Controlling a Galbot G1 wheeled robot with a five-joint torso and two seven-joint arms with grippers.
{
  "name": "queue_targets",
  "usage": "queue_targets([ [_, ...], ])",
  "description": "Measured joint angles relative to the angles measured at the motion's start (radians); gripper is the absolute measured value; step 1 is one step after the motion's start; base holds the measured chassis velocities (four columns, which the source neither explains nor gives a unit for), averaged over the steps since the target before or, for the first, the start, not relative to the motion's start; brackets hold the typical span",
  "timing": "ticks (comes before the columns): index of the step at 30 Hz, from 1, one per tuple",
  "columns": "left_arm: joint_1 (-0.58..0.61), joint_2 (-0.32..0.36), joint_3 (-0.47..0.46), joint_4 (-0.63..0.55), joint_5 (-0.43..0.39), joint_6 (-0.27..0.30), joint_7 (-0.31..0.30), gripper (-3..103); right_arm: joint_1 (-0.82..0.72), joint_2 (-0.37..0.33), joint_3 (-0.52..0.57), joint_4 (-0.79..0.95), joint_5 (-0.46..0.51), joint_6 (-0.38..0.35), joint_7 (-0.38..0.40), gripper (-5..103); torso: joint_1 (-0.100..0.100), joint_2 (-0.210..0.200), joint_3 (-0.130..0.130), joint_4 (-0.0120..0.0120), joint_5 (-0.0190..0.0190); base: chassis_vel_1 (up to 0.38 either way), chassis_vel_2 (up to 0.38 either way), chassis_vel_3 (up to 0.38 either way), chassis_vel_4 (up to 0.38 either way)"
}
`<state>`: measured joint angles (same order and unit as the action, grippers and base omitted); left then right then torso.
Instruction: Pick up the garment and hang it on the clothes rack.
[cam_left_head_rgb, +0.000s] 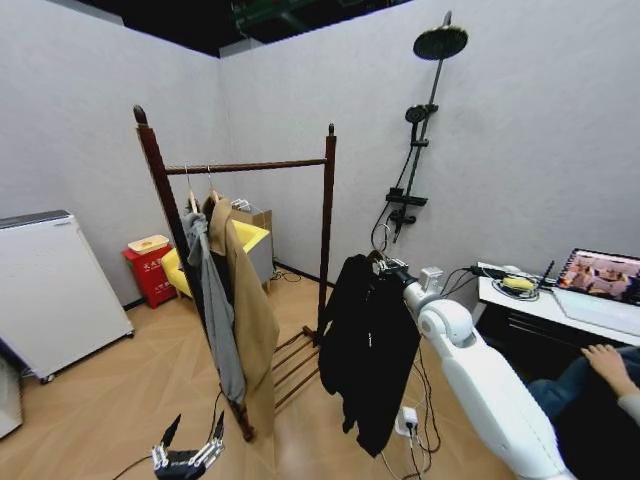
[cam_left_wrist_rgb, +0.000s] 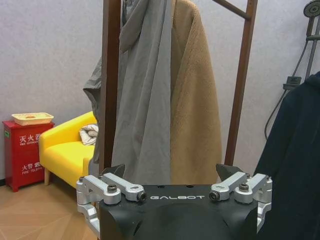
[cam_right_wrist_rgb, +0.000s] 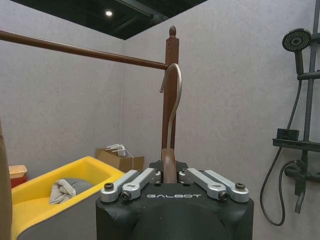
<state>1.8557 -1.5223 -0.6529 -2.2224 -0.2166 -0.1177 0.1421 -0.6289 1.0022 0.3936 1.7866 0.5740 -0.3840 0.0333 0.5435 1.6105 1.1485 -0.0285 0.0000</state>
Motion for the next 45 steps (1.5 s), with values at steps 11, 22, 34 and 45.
queue_targets([
  [11, 0.0, 0.0, 0.0, 0.0, 0.0, 0.0, 0.0, 100, -0.017, -0.001, 0.001, 0.012, -0.005, 0.0, -0.005, 10, 0.001, 0.0, 0.0, 0.0, 0.0001, -0.19, 0.212, 0.204, -0.187],
  [22, 0.0, 0.0, 0.0, 0.0, 0.0, 0.0, 0.0, 100, -0.027, 0.001, 0.003, 0.014, -0.013, -0.003, -0.006, 10, 0.0, 0.0, 0.0, 0.0002, 0.0, -0.076, 0.187, 0.184, -0.085],
  [34, 0.0, 0.0, 0.0, 0.0, 0.0, 0.0, 0.0, 100, -0.035, -0.018, 0.014, 0.046, -0.012, -0.013, -0.026, 10, -0.001, 0.0, 0.0, -0.0002, -0.0001, 0.049, 0.075, 0.077, 0.037],
  [45, 0.0, 0.0, 0.0, 0.0, 0.0, 0.0, 0.0, 100, 0.039, -0.052, -0.048, 0.055, 0.052, -0.013, -0.014, 10, 0.0, 0.0, 0.0, 0.0003, 0.0, 0.003, 0.003, 0.01, 0.003],
])
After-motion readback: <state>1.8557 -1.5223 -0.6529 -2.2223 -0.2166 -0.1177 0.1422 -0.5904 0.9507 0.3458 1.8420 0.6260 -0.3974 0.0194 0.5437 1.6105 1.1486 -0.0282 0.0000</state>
